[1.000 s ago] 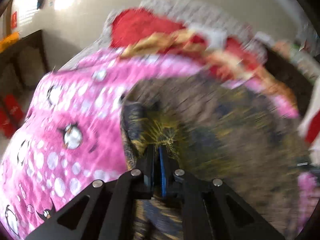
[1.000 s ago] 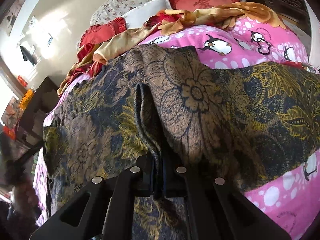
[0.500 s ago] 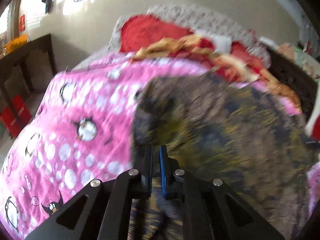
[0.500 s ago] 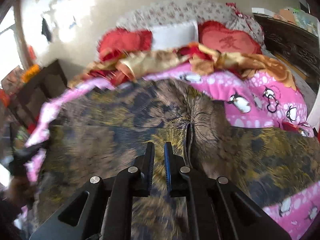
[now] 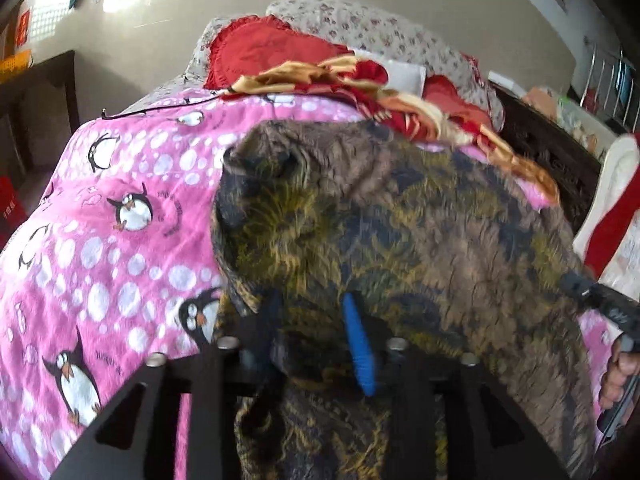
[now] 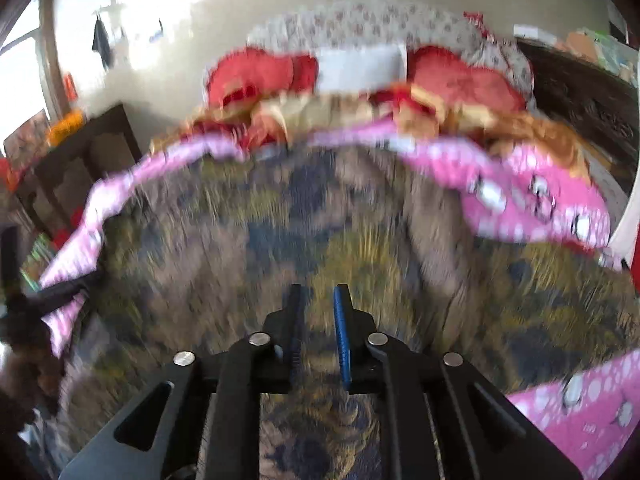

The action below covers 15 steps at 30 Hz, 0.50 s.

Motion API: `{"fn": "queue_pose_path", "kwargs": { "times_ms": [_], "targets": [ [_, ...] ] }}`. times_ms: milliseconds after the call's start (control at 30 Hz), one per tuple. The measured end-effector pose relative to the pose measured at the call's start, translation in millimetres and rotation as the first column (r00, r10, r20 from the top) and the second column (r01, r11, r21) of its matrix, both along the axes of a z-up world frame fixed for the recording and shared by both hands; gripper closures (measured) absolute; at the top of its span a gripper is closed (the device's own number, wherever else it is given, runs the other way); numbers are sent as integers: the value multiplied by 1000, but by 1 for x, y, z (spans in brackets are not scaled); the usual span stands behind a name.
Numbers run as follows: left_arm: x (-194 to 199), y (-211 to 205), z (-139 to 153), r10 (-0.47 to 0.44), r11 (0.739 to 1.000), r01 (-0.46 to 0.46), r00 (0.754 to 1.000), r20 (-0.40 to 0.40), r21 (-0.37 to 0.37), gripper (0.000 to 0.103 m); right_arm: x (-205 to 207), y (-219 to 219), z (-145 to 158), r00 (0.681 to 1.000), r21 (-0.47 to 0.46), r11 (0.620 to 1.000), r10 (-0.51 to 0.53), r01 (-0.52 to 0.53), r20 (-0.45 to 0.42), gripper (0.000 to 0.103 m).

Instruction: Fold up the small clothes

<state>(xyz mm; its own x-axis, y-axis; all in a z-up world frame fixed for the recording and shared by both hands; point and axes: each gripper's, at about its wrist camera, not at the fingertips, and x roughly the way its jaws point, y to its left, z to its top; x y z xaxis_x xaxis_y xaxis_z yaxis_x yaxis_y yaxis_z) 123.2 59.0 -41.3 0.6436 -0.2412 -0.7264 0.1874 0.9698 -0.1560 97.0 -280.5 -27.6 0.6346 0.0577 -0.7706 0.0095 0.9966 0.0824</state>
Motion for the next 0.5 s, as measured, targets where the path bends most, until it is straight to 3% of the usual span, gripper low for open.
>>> {"fn": "queue_pose_path", "kwargs": {
  "times_ms": [33,133,200,267,333,400,500],
  "targets": [
    [3,-3,-6,3,1000,-2,1000,-25,24,64,5,-4,-20,997,19,999,-24,25,-77,85],
    [1,2,-4,25,1000,-25,999,-30,18,64,-6,-13,-5,998,86,994,-61,63,-18,85],
    [-6,3,4,14,1000,-14,1000,-14,5,57,-22,-27,16,995,117,990,-89,84,36,85],
    [-16,1,4,2,999,-2,1000,8,32,47,-42,-59,37,983,103,984,-154,144,98,79],
    [-20,-4,-6,-10,998,10,1000,2,58,36,-58,-99,50,964,85,969,-239,230,119,63],
    [-18,-7,-23,-13,998,15,999,-37,69,33,-72,-154,53,925,94,929,-366,358,102,63],
    [-16,-3,-23,-5,999,7,999,-39,39,28,-98,-246,41,821,254,796,-571,550,13,63]
  ]
}}
